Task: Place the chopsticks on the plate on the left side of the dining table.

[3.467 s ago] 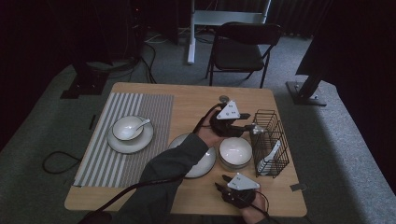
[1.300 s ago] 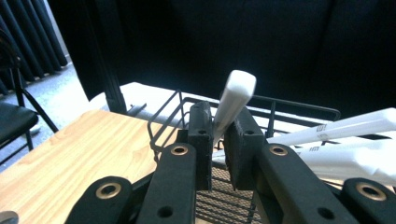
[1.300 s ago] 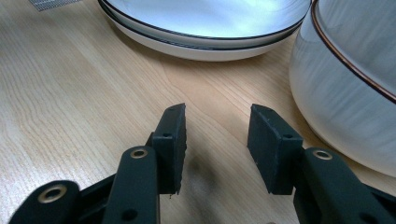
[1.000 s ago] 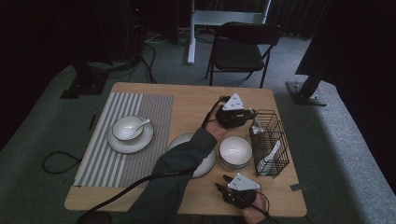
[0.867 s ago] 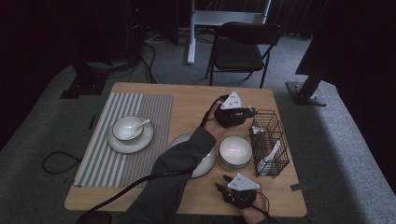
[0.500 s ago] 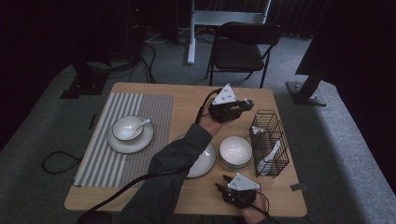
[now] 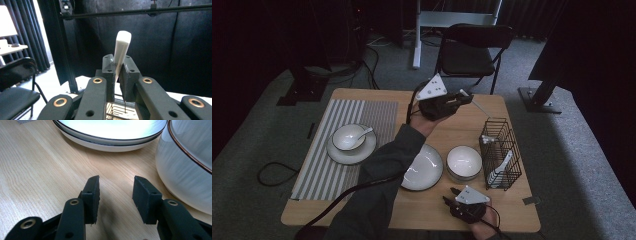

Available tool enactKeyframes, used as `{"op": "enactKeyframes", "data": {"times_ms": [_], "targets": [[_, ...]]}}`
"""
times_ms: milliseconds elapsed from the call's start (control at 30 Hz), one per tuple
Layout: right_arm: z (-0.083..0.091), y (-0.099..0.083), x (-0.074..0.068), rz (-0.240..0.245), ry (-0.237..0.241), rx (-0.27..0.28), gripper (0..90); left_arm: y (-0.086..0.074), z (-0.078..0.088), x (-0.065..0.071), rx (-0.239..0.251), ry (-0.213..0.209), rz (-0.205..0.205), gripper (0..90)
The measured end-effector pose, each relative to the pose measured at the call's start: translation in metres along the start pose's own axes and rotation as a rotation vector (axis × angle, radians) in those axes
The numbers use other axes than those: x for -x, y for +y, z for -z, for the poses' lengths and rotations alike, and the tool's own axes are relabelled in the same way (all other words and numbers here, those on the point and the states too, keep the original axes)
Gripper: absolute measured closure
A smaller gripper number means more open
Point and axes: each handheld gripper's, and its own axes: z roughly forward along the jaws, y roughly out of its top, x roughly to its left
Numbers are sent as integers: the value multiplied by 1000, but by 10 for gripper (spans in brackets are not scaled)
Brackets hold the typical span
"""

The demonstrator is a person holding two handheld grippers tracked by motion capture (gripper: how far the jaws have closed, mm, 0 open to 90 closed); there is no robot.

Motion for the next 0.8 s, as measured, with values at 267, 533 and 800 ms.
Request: {"op": "enactKeyframes", "data": {"times_ms": [267, 533, 800], "targets": [[-1, 0, 0, 0, -2, -2, 563, 1, 34, -10, 16, 34, 3, 839], [-1, 0, 0, -1, -1, -3, 563, -11, 58, -14, 10, 57, 22, 839], [-1, 1, -1, 5, -2, -7, 564, -36, 78, -11, -5, 73, 45, 839]]}}
